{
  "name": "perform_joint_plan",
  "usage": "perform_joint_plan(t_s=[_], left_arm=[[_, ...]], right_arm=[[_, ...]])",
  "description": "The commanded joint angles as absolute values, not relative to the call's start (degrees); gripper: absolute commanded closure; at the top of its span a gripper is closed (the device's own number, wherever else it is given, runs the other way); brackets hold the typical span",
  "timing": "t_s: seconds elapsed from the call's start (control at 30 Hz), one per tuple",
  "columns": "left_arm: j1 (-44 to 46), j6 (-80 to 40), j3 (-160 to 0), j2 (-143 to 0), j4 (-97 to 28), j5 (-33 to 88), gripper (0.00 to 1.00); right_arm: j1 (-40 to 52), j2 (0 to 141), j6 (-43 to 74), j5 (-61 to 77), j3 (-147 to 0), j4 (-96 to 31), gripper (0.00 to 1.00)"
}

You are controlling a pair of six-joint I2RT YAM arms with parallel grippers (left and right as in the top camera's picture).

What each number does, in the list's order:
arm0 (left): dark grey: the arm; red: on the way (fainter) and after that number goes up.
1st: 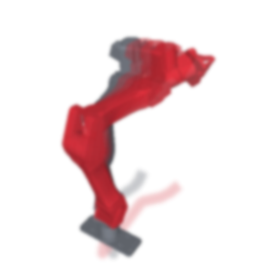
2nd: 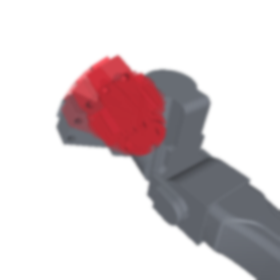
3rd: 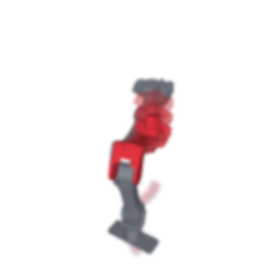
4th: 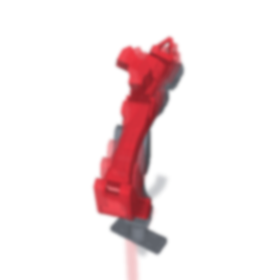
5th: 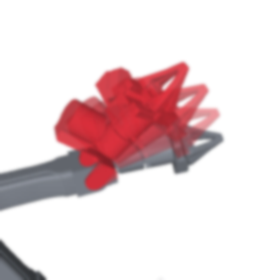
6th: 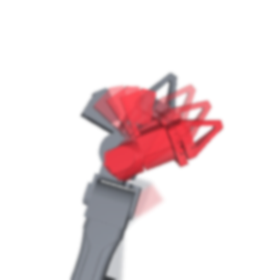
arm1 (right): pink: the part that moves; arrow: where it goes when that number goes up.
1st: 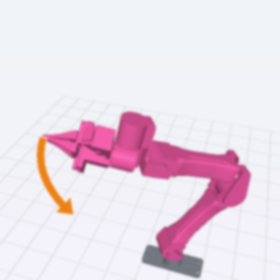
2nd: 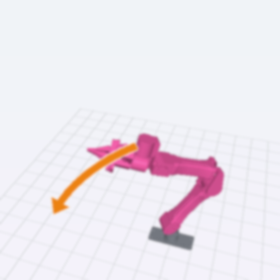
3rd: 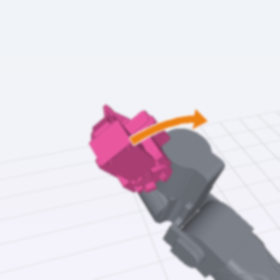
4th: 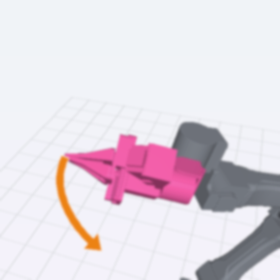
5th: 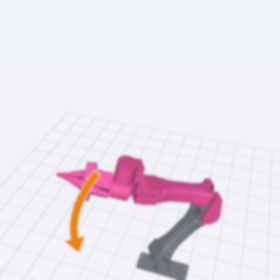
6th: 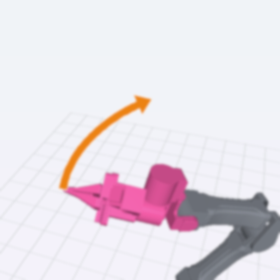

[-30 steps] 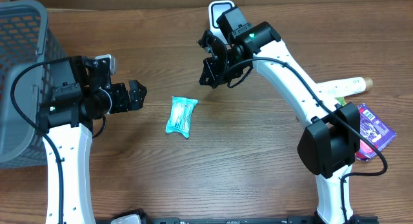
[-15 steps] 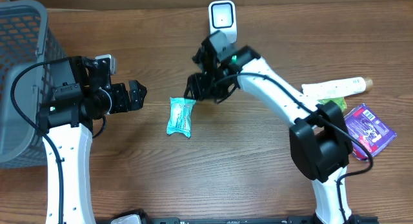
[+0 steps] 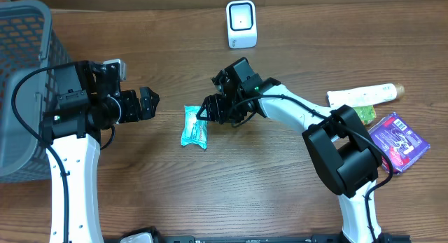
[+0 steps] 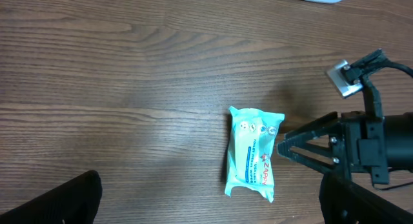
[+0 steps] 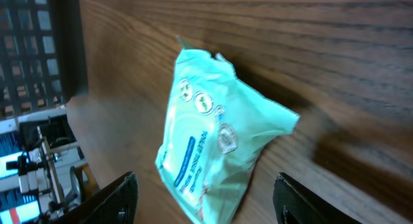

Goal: Scan the item barcode

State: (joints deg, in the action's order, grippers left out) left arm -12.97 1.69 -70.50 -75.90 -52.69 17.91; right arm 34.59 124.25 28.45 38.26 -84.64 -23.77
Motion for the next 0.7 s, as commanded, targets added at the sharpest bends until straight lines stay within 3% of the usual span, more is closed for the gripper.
perform_joint_plan(t_s=[0.0,0.37,0.47,0.6,0.67], left_arm=[[-12.7,2.2,-71.2,-75.6,-52.6,18.9,0.0],[-12.7,2.2,-71.2,-75.6,-52.6,18.9,0.0],[-12.7,2.2,-71.2,-75.6,-52.6,18.9,0.0],[-12.7,2.2,-71.2,-75.6,-52.6,18.9,0.0],[-12.7,2.2,-71.2,-75.6,-52.6,18.9,0.01]], right_arm=[[35.2,125.3,31.7,34.5,-83.6,-22.5,0.33],[37.0,131.5,32.9,37.6,-83.6,-14.9,0.45],[37.6,131.7,33.0,37.6,-83.6,-15.0,0.6],[37.2,131.6,33.1,37.7,-83.7,-15.5,0.91],[36.5,131.0,33.1,37.6,-84.2,-16.5,0.96]])
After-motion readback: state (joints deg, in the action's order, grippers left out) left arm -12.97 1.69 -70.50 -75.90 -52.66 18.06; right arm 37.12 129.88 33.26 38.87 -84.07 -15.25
